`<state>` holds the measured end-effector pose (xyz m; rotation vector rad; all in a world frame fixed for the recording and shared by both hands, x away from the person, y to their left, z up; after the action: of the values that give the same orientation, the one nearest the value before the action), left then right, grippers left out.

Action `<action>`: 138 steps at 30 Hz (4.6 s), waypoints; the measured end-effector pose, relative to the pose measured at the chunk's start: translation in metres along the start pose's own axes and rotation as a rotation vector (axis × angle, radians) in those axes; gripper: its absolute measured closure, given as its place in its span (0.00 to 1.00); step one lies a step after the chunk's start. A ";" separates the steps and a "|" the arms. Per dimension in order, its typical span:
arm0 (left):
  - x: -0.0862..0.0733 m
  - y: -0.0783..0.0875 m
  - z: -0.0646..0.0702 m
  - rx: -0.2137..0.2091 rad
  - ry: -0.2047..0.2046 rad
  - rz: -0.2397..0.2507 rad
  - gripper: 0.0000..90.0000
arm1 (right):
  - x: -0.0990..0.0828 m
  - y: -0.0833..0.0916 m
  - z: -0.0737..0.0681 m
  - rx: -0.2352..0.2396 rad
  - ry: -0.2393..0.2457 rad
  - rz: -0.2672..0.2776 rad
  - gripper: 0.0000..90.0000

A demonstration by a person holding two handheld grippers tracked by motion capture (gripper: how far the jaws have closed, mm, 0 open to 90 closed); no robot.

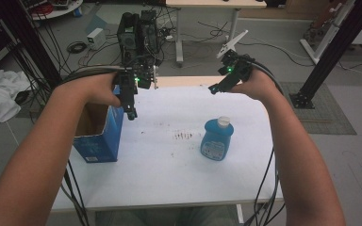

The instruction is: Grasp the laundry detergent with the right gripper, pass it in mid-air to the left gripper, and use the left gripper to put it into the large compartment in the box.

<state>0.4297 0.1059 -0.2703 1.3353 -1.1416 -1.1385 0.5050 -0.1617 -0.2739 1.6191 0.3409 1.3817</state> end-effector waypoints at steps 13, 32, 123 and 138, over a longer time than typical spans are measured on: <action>-0.006 0.001 0.016 0.014 -0.019 0.015 0.11 | -0.046 0.034 0.012 -0.141 -0.137 0.200 0.15; 0.001 -0.002 0.022 0.020 -0.035 -0.011 0.11 | -0.144 0.037 -0.031 0.041 -0.081 0.215 0.15; 0.002 -0.006 0.025 0.022 -0.034 -0.024 0.11 | -0.170 -0.084 -0.101 0.168 -0.107 0.386 0.15; 0.002 -0.005 0.026 0.026 -0.045 -0.026 0.11 | -0.168 -0.081 -0.105 0.197 -0.075 0.416 0.26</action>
<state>0.4045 0.1011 -0.2768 1.3537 -1.1777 -1.1817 0.3864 -0.1919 -0.4498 1.9786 0.0986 1.6282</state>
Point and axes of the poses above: each handheld gripper's, and its own axes: y roughly backward along the jaws, x roughly out of its top, z roughly to its right, the point moved 6 cm from there along -y, roughly forward along the jaws
